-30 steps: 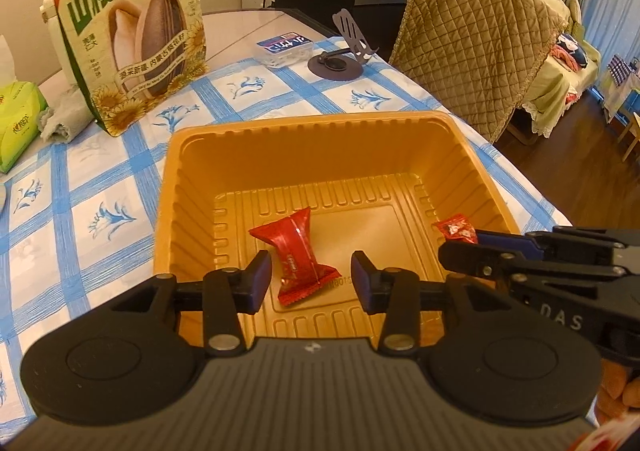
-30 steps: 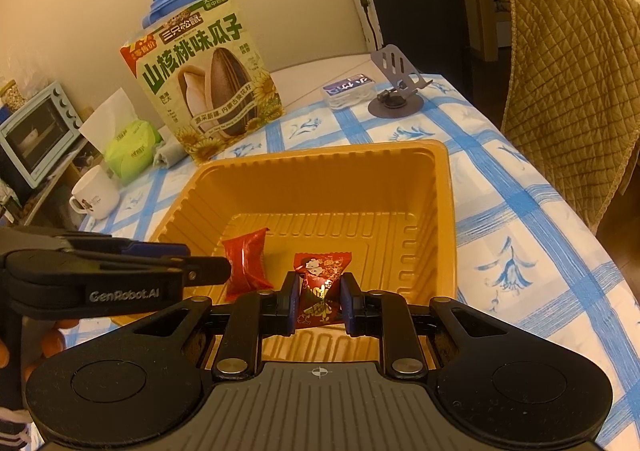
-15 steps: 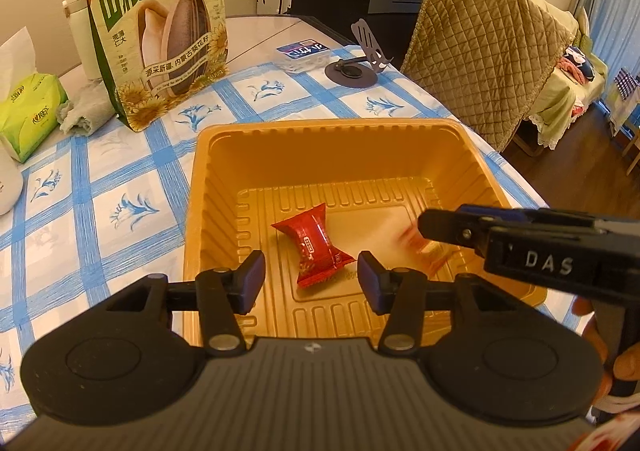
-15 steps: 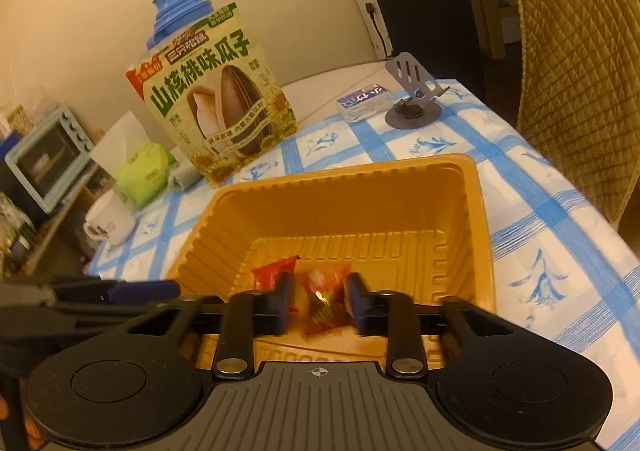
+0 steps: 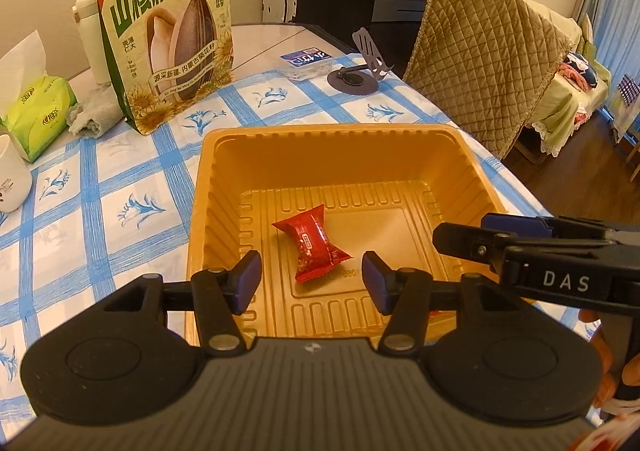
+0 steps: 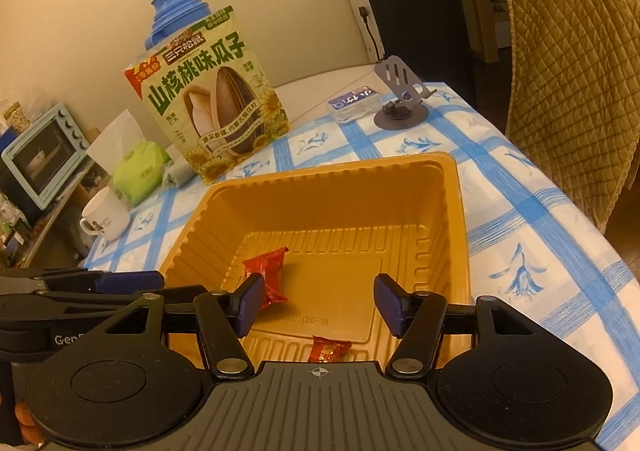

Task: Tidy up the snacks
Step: 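Move both tools back to the snacks and grasp the red square packet with the left tool, then grasp the green-wrapped candy with the right tool, then carry both snacks over the orange tray and open both tools to release them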

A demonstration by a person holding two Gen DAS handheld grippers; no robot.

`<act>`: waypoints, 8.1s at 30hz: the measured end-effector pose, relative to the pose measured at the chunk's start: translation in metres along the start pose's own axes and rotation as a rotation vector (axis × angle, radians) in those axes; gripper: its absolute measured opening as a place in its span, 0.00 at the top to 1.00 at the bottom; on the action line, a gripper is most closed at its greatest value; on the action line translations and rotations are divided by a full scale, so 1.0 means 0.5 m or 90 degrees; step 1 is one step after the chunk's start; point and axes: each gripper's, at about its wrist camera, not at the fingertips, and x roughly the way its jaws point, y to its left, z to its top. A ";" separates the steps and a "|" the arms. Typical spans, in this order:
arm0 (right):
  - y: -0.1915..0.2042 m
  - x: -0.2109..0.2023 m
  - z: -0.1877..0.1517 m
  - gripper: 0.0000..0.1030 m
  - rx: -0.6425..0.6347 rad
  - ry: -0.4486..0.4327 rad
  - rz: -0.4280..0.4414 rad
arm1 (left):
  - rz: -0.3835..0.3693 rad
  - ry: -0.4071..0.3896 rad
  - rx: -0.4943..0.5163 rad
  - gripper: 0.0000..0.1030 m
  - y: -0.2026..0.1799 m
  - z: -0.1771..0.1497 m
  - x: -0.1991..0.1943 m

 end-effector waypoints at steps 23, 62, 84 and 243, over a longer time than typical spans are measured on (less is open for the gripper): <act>0.012 -0.257 -0.133 0.41 -0.097 -0.008 0.054 | 0.013 -0.085 -0.056 0.49 -0.039 -0.189 -0.274; 0.009 -0.389 -0.413 0.41 -0.190 0.134 0.086 | 0.070 0.061 0.030 0.49 -0.164 -0.549 -0.346; -0.004 -0.390 -0.424 0.41 -0.137 0.130 0.032 | 0.059 0.082 0.121 0.50 -0.151 -0.538 -0.258; -0.075 0.066 0.076 0.80 -0.072 0.026 -0.013 | 0.018 -0.012 0.050 0.46 -0.049 0.079 0.109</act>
